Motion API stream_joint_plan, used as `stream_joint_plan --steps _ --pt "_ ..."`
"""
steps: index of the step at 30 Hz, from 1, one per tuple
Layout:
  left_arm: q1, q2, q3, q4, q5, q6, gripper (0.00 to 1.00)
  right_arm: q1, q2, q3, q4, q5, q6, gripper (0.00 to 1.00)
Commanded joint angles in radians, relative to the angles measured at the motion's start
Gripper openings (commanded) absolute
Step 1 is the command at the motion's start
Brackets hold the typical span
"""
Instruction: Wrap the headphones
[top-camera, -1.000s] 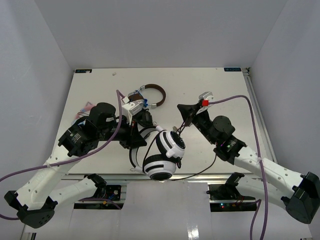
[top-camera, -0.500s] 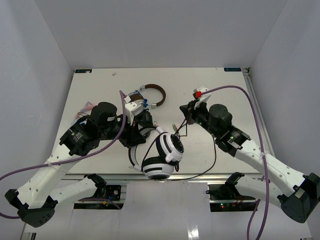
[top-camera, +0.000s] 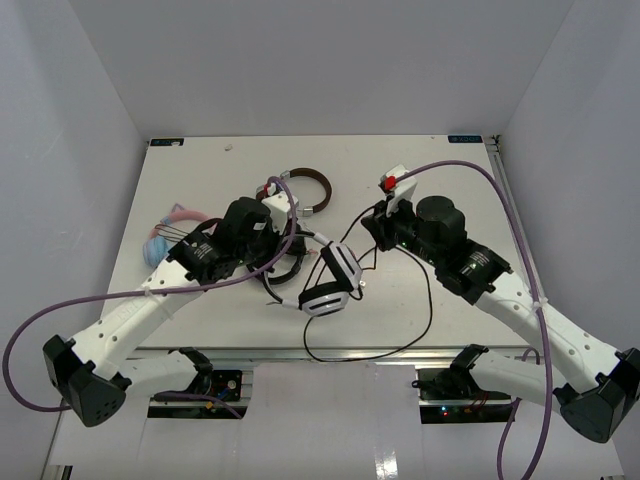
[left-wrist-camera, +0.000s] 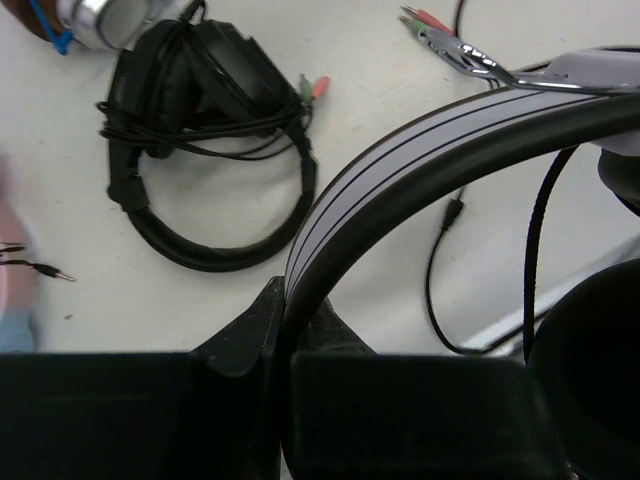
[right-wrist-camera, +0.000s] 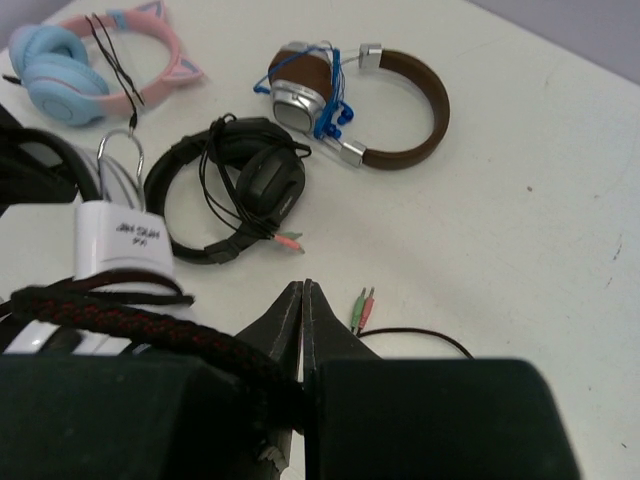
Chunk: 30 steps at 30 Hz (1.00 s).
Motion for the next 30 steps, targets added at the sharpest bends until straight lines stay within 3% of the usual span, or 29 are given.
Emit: stream_joint_plan --steps 1,4,11,20,30 --pt "-0.018 0.042 0.017 0.135 -0.170 0.010 0.00 -0.003 0.083 0.112 -0.062 -0.045 -0.042 0.08" --pt "-0.020 0.095 0.027 0.132 -0.289 0.022 0.00 -0.003 0.108 0.156 -0.093 -0.052 -0.049 0.08" --pt "-0.021 0.188 0.058 0.126 -0.403 0.015 0.00 0.000 0.084 0.167 -0.101 -0.197 -0.059 0.08" --pt "-0.022 0.306 0.119 0.064 -0.536 -0.073 0.00 0.044 -0.032 -0.020 0.049 -0.391 0.065 0.08" --pt "-0.022 0.330 0.219 -0.041 -0.603 -0.295 0.00 0.250 -0.075 -0.176 0.216 -0.272 0.167 0.08"
